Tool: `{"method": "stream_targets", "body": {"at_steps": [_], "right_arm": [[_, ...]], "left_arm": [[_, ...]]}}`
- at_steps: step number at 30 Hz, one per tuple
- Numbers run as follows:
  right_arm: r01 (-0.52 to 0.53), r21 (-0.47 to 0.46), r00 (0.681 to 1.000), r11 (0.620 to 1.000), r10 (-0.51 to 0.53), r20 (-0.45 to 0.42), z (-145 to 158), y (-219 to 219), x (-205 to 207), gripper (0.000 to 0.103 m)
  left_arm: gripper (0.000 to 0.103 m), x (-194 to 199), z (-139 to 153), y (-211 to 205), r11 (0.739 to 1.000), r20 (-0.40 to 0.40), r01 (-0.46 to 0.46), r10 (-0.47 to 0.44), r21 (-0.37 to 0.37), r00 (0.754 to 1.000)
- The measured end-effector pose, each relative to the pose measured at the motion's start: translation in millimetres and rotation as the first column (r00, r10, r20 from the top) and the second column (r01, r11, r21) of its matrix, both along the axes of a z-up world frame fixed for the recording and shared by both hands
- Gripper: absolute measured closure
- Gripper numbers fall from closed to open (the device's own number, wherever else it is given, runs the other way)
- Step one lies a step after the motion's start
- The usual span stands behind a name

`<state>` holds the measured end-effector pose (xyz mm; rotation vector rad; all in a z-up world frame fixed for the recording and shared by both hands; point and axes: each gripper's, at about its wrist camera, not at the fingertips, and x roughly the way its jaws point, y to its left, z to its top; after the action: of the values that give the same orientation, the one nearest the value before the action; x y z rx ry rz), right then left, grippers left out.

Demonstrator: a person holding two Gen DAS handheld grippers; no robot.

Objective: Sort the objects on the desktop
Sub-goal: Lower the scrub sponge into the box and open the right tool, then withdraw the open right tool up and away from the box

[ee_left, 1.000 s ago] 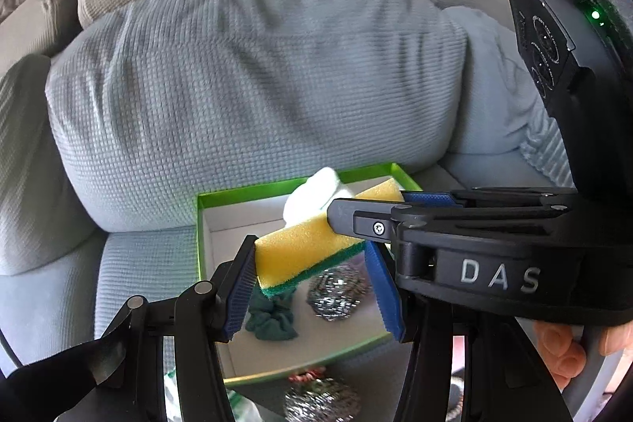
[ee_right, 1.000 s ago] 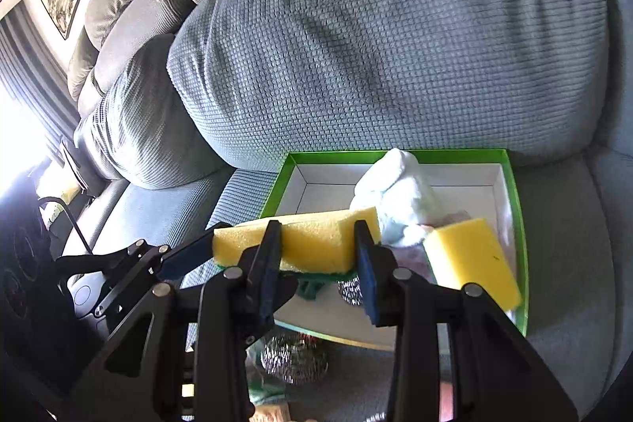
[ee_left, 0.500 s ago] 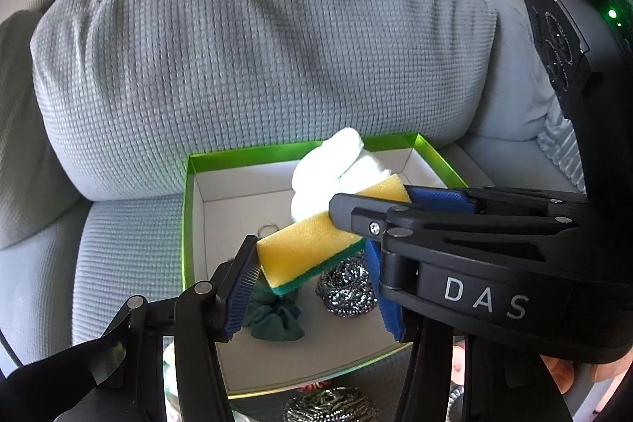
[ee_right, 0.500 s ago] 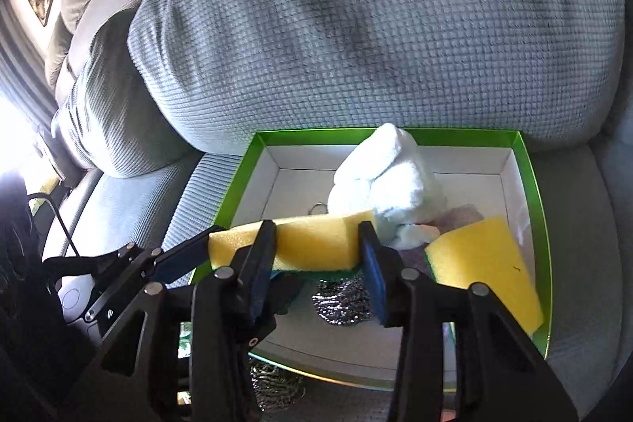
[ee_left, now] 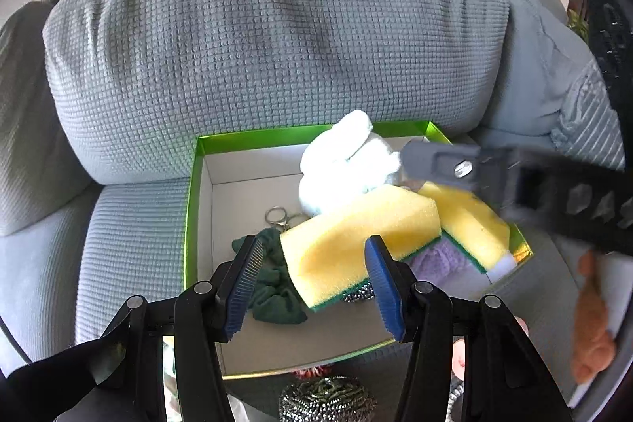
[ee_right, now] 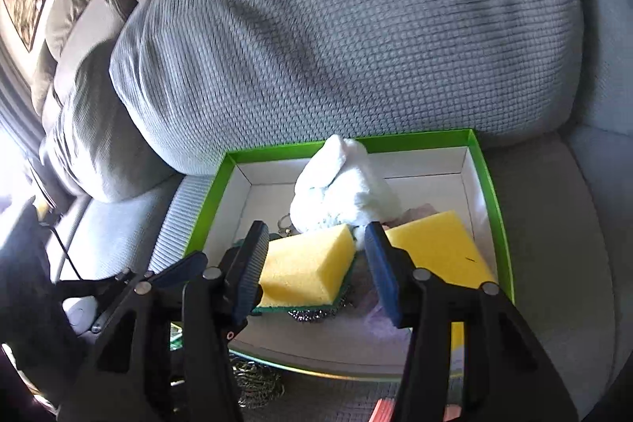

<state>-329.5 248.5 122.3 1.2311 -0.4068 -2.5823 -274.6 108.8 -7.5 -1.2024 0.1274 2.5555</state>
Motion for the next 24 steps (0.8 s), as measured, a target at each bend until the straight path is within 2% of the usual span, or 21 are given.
{"method": "stream_targets", "body": {"at_steps": [4,14,20,24], "right_arm": [[0.013,-0.029,1.000,1.000,-0.014,-0.028,11,11,10,0.051],[-0.012,-0.038,0.997,0.999,0.008,-0.081,30,15,51,0.051],[-0.023,-0.033,0.993,0.999,0.019,-0.119,42,19,88,0.050],[-0.021,-0.025,0.990,0.999,0.017,-0.141,49,25,109,0.049]], "left_arm": [[0.048,7,5,1,0.999,-0.023,-0.020,0.019,-0.035,1.000],[0.048,36,23,-1,0.997,-0.041,-0.074,0.073,-0.023,0.996],[0.048,57,34,16,0.996,-0.092,-0.061,0.055,-0.063,0.994],[0.048,71,41,23,0.997,-0.100,-0.063,0.059,-0.040,0.993]]}}
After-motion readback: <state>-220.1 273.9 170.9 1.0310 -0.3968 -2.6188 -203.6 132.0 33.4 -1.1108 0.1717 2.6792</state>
